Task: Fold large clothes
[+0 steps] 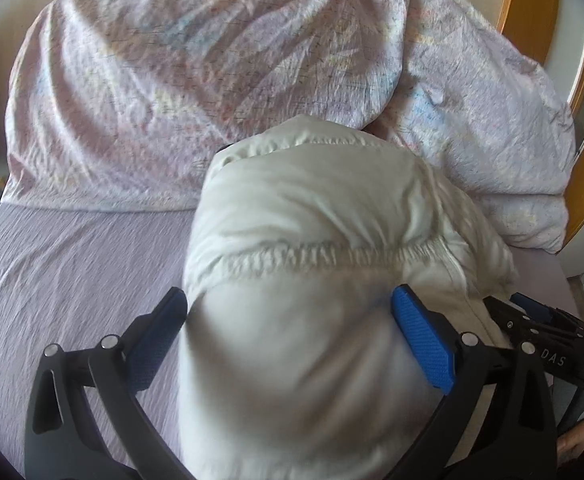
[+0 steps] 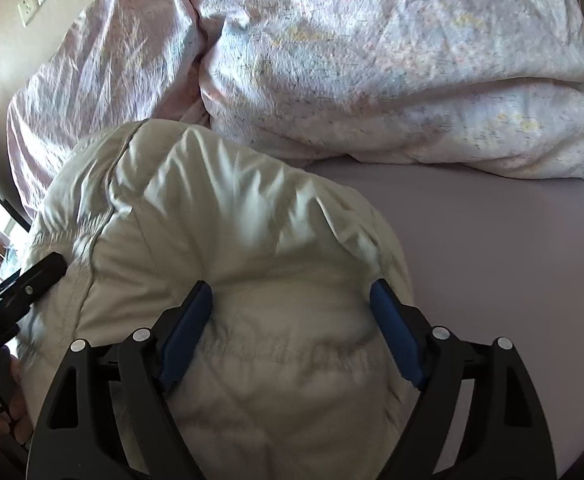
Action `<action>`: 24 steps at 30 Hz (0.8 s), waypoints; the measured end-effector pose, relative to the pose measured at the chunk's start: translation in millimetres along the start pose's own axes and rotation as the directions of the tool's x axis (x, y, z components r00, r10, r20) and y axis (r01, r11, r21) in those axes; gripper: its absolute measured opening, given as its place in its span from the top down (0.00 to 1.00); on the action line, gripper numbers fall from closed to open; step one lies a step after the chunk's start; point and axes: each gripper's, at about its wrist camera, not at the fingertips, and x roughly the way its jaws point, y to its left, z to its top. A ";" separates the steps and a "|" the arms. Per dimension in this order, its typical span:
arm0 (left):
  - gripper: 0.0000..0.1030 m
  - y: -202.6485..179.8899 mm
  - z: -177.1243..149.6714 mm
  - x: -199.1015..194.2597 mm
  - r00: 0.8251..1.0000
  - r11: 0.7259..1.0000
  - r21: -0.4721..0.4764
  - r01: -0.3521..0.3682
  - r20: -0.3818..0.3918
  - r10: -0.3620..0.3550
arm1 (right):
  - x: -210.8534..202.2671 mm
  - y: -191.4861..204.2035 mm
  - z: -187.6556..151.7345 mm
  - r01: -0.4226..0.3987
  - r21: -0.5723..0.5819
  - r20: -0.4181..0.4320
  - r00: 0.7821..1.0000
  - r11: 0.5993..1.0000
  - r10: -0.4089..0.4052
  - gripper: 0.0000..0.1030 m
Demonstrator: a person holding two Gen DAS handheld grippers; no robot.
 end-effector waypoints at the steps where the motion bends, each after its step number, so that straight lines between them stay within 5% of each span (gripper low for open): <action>1: 0.02 0.7 -2.6 -9.9 1.000 1.000 0.004 0.004 0.006 -0.004 | -9.5 0.4 -3.1 -0.003 -0.005 -0.002 1.000 1.000 0.003 0.19; 8: 0.02 -2.4 -24.7 -74.9 0.999 0.999 0.054 0.003 0.047 -0.006 | -68.3 5.7 -29.1 0.031 -0.016 -0.021 0.999 0.999 -0.031 0.02; 24: 0.02 -7.0 -96.7 -162.2 0.999 0.998 0.053 0.044 0.013 -0.044 | -149.3 33.1 -108.1 -0.007 -0.039 -0.045 0.999 0.999 0.006 0.01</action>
